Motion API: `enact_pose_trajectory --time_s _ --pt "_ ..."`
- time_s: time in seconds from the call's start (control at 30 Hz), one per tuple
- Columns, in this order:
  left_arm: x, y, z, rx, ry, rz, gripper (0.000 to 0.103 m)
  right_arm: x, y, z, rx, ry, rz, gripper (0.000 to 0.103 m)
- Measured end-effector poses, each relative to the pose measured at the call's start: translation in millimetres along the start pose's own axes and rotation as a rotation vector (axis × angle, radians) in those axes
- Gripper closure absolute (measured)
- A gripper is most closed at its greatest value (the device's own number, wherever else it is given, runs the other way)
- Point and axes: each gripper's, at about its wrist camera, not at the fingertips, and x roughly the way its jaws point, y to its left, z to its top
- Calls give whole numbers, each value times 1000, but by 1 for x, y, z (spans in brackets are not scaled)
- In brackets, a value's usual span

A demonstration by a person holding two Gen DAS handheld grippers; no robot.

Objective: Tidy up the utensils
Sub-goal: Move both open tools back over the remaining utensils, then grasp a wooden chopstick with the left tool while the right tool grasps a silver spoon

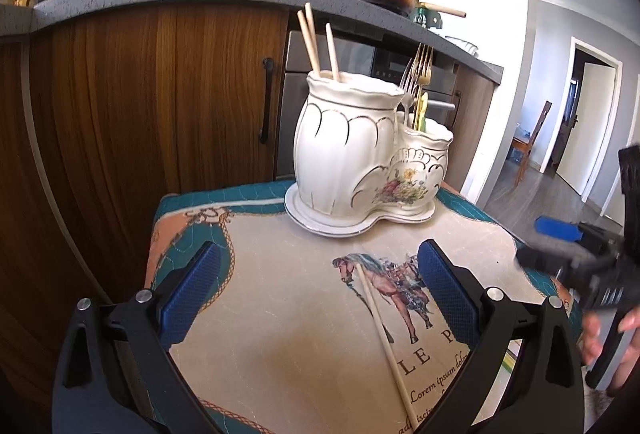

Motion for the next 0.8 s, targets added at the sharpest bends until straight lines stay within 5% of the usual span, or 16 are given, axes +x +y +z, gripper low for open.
enact_pose_trajectory --time_s 0.23,0.43,0.67,0.8 --pt "11 5 -5 7 91 -6 6 14 23 -8 -88 92 36 20" --pt "22 -9 -16 43 226 -110 9 21 15 -10 -101 127 -26 35" --pt "34 -39 -33 164 343 -128 49 18 -6 -6 -28 120 -28 39" --pt "39 -49 -39 208 380 -120 70 27 8 -9 -40 147 36 52"
